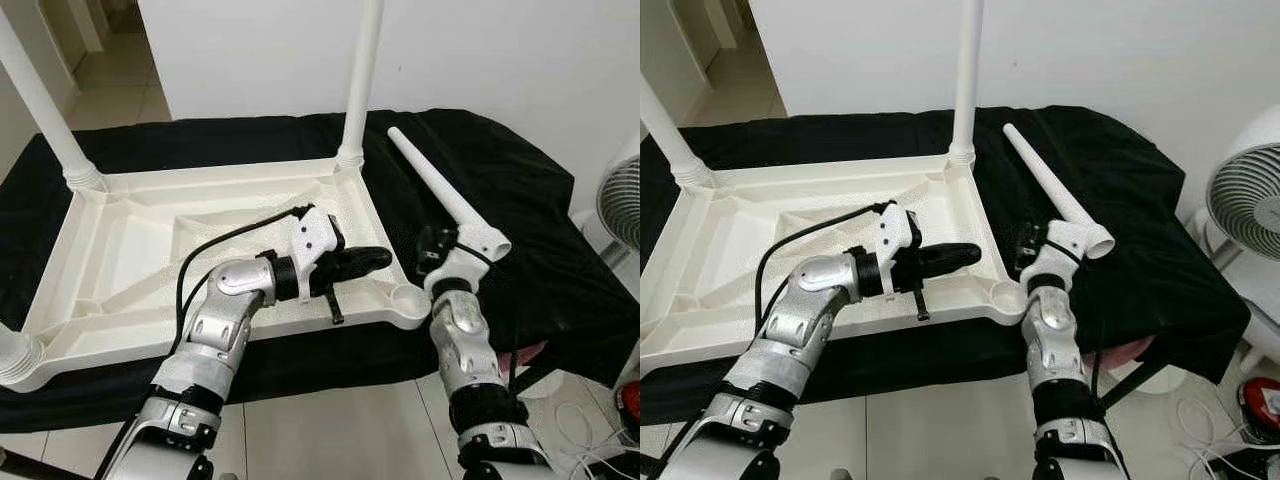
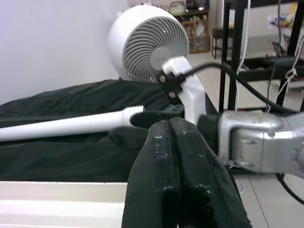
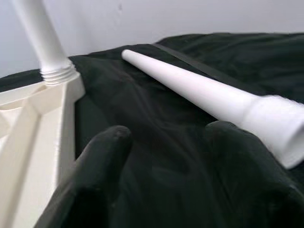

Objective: Building children table

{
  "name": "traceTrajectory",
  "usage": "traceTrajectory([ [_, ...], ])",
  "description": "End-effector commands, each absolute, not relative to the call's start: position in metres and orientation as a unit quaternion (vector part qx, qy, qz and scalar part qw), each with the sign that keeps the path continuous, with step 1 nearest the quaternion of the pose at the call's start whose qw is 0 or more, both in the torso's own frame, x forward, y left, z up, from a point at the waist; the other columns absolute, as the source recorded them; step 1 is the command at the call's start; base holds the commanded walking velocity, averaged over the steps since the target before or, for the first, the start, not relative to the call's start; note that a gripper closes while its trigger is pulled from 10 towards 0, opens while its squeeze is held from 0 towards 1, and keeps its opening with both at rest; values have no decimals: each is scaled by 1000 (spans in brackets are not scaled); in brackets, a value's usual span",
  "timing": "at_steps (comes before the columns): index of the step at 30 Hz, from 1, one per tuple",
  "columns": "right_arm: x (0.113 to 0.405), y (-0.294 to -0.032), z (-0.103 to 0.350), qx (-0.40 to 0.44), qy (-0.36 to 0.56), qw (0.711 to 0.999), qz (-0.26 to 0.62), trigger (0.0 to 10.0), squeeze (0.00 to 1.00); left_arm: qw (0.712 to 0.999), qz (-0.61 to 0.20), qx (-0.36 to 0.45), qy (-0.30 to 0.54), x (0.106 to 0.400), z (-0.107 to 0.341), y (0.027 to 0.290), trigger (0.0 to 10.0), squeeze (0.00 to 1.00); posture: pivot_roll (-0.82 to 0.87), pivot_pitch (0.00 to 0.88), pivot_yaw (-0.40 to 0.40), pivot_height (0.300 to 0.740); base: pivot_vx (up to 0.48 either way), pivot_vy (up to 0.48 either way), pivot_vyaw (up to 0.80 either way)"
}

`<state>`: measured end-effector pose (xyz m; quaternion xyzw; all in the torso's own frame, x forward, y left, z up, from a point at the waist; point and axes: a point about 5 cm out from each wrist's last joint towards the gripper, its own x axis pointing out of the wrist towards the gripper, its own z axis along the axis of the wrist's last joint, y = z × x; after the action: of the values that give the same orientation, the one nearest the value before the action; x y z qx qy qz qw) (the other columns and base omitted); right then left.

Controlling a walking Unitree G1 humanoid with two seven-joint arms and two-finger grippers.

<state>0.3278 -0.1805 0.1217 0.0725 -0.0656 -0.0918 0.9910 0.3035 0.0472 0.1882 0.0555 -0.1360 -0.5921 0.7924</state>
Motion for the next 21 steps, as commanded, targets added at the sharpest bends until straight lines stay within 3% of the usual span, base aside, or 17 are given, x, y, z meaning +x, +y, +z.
traceTrajectory([
  [1,323,-190,120,88,-75,987,-110,10000,1000,893,-429,6,-134,315,191,54,10000,0,-91,0,5,740,0,0,0],
  [10,314,-219,113,136,-88,979,-126,10000,1000,892,-432,-39,-126,300,194,42,10000,0,-75,0,-3,740,0,0,0],
  [21,318,-227,104,172,-71,978,-94,10000,1000,874,-472,-33,-112,280,196,28,10000,0,-48,1,-10,740,0,0,0],
])
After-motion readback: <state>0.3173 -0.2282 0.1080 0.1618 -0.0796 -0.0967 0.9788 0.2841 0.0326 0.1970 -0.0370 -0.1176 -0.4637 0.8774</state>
